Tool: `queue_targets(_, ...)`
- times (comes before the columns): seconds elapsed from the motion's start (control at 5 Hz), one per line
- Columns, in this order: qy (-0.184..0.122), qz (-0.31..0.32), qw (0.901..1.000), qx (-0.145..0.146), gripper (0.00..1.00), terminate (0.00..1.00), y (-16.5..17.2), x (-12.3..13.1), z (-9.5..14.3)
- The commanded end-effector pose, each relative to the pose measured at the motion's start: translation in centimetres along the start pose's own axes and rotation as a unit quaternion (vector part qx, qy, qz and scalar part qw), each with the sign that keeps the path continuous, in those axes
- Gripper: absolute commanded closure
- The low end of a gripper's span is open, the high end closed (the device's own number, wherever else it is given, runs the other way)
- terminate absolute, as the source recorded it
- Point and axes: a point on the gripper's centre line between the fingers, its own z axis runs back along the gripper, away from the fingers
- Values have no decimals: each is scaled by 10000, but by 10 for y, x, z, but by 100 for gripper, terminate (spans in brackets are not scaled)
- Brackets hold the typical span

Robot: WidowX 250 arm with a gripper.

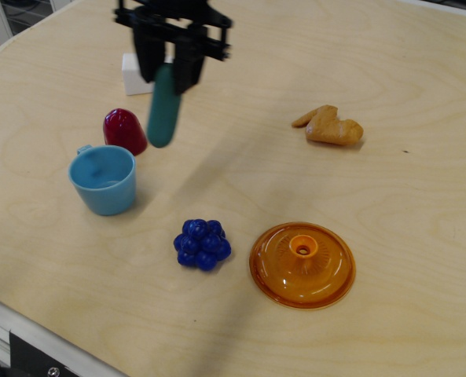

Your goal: Take cucumber out of cup

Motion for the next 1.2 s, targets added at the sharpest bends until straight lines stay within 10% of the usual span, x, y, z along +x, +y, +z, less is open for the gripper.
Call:
queue_targets(0.0, 138, -49, 9996, -236, 100, 0, -27, 28, -21)
queue_targets(0.6, -34, 11, 9982, -602, 100, 0, -31, 58, -60)
queue_targets(1.0, -787, -88, 9959, -437, 100, 0, -33, 72, -74)
